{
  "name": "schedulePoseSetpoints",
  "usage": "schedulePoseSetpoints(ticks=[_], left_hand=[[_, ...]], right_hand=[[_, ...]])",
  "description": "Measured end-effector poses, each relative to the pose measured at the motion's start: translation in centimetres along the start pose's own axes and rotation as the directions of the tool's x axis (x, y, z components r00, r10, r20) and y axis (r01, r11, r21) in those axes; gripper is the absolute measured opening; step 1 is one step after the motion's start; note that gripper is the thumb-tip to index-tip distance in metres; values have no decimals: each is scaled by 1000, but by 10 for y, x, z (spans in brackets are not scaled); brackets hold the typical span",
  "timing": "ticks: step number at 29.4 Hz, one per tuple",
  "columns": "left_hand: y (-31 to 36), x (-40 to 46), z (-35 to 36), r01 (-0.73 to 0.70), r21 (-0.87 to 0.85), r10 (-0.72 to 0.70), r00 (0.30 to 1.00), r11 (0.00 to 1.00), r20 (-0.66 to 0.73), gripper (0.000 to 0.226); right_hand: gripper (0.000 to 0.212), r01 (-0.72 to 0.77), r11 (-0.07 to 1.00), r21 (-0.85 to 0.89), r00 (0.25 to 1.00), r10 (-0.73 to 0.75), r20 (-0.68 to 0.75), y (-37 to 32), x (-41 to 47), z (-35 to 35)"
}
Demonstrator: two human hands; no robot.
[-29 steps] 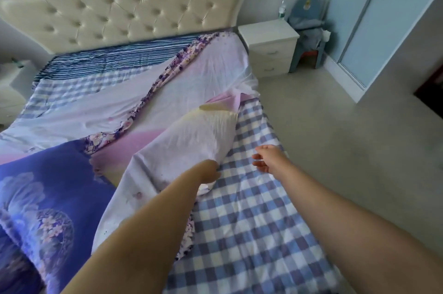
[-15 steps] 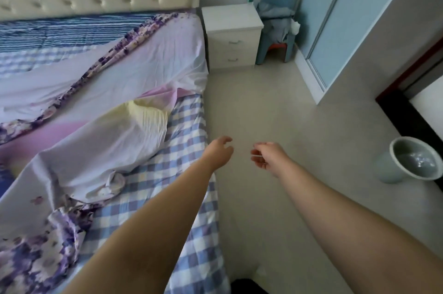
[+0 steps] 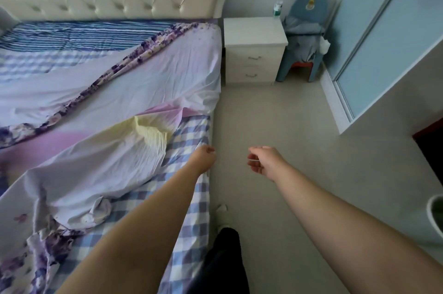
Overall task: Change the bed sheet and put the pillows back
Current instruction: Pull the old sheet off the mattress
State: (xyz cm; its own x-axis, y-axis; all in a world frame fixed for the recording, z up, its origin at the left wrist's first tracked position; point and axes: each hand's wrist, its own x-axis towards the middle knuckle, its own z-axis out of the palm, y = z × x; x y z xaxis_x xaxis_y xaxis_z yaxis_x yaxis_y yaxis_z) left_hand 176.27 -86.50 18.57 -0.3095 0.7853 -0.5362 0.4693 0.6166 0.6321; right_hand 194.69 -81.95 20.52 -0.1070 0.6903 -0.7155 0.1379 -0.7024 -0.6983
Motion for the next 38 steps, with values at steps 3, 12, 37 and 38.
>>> schedulePoseSetpoints(ticks=[3,12,37,38], left_hand=[[36,67,-24,-20,3,20,1000,1000,-1,32],[189,292,-94,-60,93,59,998,994,6,30],[383,862,-330,258,-92,-265,961,962,-79,32],[386,877,-334,262,-117,-272,959,958,-79,32]], right_hand=[[16,34,999,21,999,-34,-11,-63,56,1],[13,-12,994,106,998,17,-55,-258,243,2],[11,-200,968,-152,980,201,-4,-705,778,188],[10,-216,965,-147,976,218,2,-714,795,195]])
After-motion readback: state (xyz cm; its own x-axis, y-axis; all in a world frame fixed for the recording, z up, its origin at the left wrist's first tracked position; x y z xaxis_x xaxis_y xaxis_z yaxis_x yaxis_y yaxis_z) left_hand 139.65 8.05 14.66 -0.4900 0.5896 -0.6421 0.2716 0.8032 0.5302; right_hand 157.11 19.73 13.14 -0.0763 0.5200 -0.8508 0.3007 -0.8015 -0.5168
